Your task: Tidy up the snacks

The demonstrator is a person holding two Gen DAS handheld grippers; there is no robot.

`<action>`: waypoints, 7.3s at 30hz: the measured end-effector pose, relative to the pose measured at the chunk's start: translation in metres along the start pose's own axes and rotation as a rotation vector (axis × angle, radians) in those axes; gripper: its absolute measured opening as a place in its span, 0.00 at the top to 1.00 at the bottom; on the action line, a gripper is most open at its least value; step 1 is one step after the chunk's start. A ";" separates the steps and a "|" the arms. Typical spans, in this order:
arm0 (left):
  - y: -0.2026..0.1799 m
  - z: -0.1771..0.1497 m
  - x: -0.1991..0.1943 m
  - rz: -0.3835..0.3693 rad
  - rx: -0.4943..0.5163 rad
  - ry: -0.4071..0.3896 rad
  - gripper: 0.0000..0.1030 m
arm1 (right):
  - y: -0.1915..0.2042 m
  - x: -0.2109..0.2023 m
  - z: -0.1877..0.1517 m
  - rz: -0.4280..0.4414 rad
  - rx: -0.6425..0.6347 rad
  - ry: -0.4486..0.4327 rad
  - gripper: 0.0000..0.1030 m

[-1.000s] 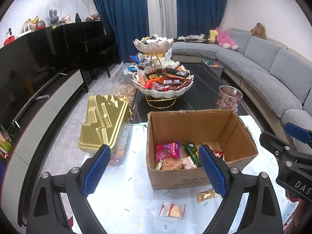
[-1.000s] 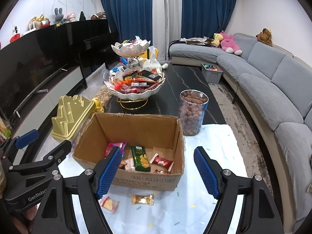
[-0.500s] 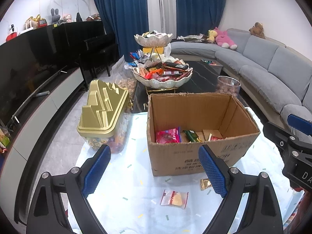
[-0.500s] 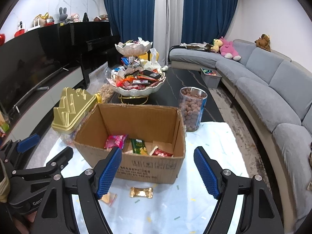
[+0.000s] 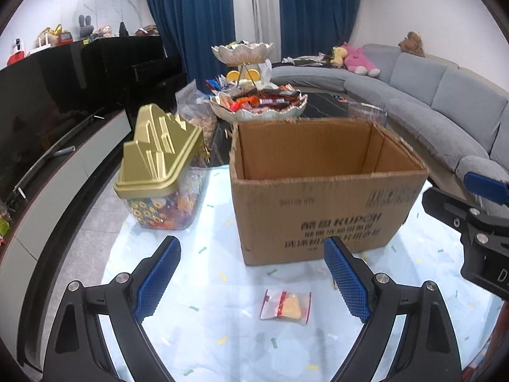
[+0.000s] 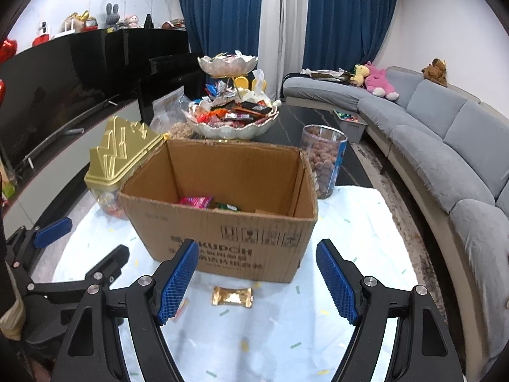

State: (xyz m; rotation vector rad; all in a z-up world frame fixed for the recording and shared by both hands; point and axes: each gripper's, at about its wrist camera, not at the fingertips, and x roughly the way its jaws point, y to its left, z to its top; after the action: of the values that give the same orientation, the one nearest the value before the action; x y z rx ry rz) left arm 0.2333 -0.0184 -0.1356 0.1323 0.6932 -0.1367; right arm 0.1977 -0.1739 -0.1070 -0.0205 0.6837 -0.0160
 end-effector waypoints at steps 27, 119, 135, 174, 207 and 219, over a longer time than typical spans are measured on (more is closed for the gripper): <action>-0.025 -0.072 0.078 -0.115 0.134 0.130 0.14 | 0.016 0.089 -0.060 0.068 -0.050 0.209 0.25; -0.025 0.077 -0.013 -0.082 -0.018 0.139 0.69 | -0.036 0.001 0.057 0.081 0.030 0.115 0.77; -0.023 0.132 0.009 -0.080 -0.018 0.109 0.69 | -0.032 0.017 0.097 0.069 0.002 0.054 0.77; -0.011 0.142 0.078 -0.023 0.028 0.193 0.36 | -0.027 0.081 0.117 0.047 -0.016 0.143 0.41; -0.009 0.127 0.012 -0.010 0.012 0.165 0.16 | -0.039 0.019 0.107 0.003 0.045 0.082 0.27; -0.017 0.097 -0.027 -0.020 0.010 0.184 0.12 | -0.049 -0.022 0.081 -0.036 0.075 0.084 0.27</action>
State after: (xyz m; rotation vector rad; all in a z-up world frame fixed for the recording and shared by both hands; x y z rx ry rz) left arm 0.2700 -0.0488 -0.0456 0.1489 0.8775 -0.1481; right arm 0.2310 -0.2217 -0.0290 0.0402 0.7665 -0.0779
